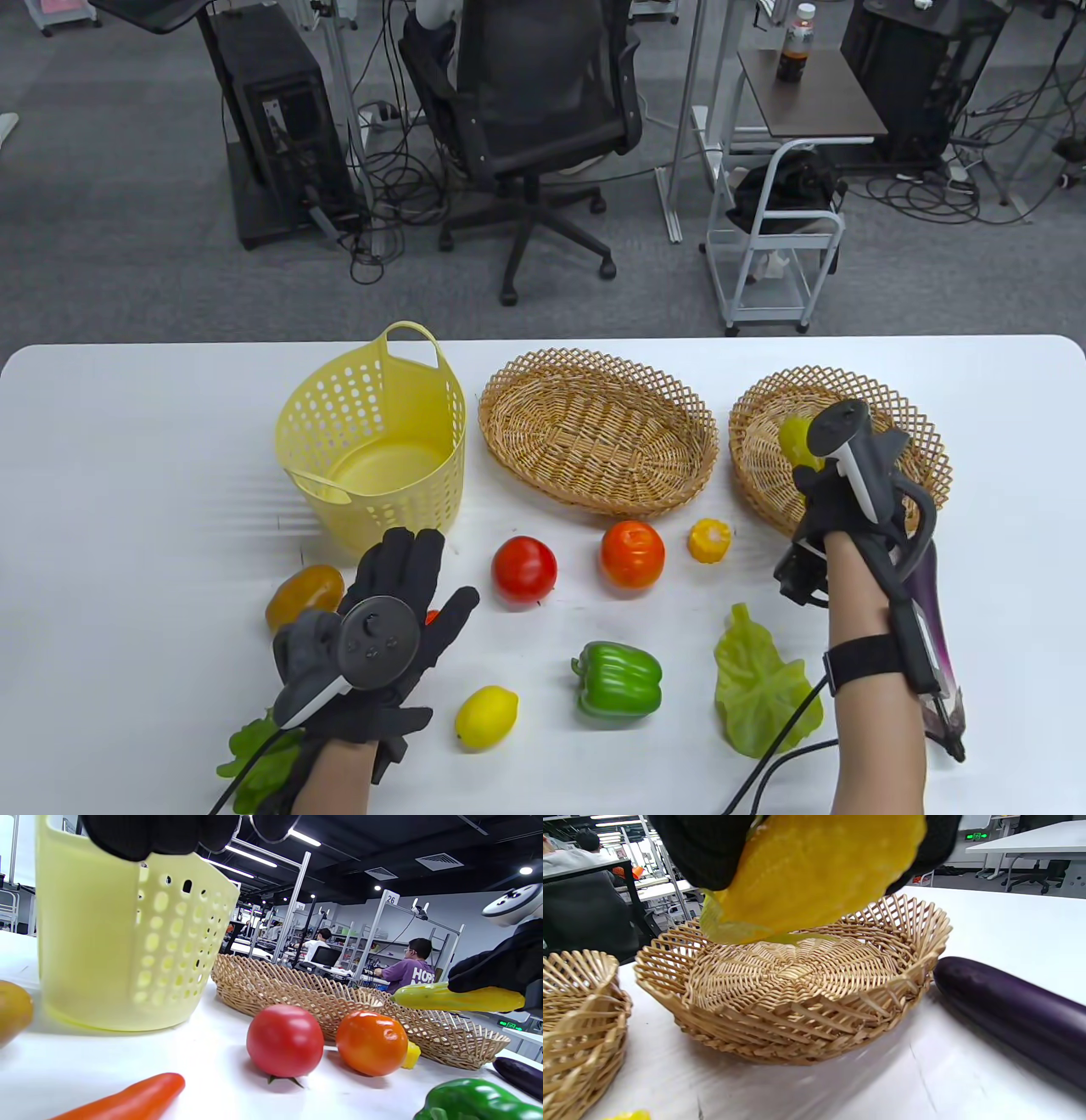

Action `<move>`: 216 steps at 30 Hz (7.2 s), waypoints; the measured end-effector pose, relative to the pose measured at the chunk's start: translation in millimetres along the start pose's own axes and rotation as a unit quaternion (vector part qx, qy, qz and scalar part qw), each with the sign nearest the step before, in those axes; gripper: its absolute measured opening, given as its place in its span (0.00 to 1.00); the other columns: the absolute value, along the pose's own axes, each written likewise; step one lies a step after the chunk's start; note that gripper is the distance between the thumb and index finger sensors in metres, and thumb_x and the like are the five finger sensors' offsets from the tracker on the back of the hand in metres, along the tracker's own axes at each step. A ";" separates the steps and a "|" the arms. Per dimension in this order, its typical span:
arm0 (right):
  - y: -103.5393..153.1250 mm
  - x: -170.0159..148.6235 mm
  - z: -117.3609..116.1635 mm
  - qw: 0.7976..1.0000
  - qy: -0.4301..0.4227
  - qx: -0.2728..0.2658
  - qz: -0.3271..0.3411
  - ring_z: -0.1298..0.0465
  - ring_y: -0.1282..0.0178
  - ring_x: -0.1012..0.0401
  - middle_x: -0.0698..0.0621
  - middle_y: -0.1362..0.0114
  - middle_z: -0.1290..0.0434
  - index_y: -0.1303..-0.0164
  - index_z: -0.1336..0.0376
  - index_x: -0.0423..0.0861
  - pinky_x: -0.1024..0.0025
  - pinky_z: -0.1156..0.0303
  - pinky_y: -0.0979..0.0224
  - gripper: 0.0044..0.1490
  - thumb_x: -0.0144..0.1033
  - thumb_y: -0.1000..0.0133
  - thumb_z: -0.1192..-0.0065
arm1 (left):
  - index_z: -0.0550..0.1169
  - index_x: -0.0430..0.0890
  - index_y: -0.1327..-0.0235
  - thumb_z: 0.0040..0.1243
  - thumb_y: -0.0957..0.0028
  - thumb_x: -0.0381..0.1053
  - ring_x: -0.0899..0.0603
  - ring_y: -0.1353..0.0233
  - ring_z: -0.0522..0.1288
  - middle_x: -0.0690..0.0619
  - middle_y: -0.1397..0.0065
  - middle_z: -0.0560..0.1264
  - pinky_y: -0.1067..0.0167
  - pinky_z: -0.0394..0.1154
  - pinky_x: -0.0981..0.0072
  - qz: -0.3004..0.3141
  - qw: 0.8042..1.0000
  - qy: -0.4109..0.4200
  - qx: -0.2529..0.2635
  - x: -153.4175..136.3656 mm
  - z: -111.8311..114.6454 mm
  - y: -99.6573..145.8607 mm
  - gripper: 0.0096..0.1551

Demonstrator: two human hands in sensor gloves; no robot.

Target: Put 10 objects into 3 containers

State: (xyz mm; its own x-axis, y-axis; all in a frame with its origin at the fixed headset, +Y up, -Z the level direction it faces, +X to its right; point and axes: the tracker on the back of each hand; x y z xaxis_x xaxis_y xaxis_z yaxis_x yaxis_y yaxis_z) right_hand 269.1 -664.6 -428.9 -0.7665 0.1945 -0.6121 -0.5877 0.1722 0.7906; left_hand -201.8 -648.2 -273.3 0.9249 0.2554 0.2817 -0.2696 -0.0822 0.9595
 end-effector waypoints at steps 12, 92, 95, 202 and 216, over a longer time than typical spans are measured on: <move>-8.0 -3.1 -5.9 0.999 -0.020 0.029 -0.001 0.39 0.23 0.41 0.37 0.14 0.47 0.12 0.59 0.49 0.55 0.32 0.33 0.46 0.53 0.35 0.46 | 0.55 0.45 0.09 0.31 0.30 0.73 0.23 0.15 0.57 0.32 0.10 0.52 0.28 0.65 0.32 -0.005 1.000 -0.002 -0.005 -0.2 0.1 -0.9 0.46; 7.1 -69.5 6.0 0.996 0.036 -0.016 -0.074 0.34 0.25 0.43 0.43 0.17 0.39 0.15 0.52 0.49 0.50 0.33 0.26 0.43 0.41 0.37 0.35 | 0.54 0.45 0.08 0.30 0.30 0.73 0.22 0.15 0.56 0.32 0.10 0.50 0.28 0.64 0.32 0.028 0.998 0.042 -0.024 12.3 -8.5 6.9 0.46; -4.2 -63.7 1.9 0.996 0.040 -0.009 -0.083 0.35 0.24 0.43 0.44 0.17 0.40 0.15 0.52 0.50 0.49 0.34 0.26 0.43 0.40 0.37 0.35 | 0.54 0.45 0.09 0.30 0.30 0.73 0.22 0.15 0.56 0.32 0.10 0.50 0.28 0.64 0.32 0.025 0.999 0.033 -0.021 13.0 -8.3 7.1 0.46; 11.9 -89.8 42.8 0.969 -0.233 0.045 0.065 0.39 0.24 0.43 0.38 0.18 0.44 0.22 0.42 0.52 0.42 0.42 0.21 0.28 0.29 0.34 0.43 | 0.54 0.45 0.08 0.29 0.30 0.73 0.23 0.15 0.57 0.32 0.10 0.52 0.28 0.65 0.33 0.045 0.997 0.054 -0.029 19.1 -13.9 11.6 0.46; -48.5 -100.4 8.0 0.966 -0.230 0.084 -0.088 0.66 0.12 0.42 0.44 0.09 0.67 0.18 0.49 0.61 0.36 0.71 0.15 0.29 0.36 0.30 0.51 | 0.55 0.45 0.09 0.29 0.30 0.73 0.23 0.16 0.57 0.32 0.10 0.52 0.28 0.65 0.32 0.031 0.997 0.049 -0.044 15.0 -6.7 5.3 0.46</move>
State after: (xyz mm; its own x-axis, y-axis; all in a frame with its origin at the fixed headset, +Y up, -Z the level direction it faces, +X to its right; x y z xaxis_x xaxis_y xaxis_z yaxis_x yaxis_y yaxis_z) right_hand 376.6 -684.7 -406.0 -0.4400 0.5492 -0.7105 -0.6186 0.3882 0.6831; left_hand -191.2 -638.4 -263.9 0.8758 0.3463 0.3362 -0.3526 -0.0164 0.9356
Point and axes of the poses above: the tracker on the back of each hand, its own x axis roughly to the thumb side, its own y axis roughly from the fingertips to the wrist, z = x × y
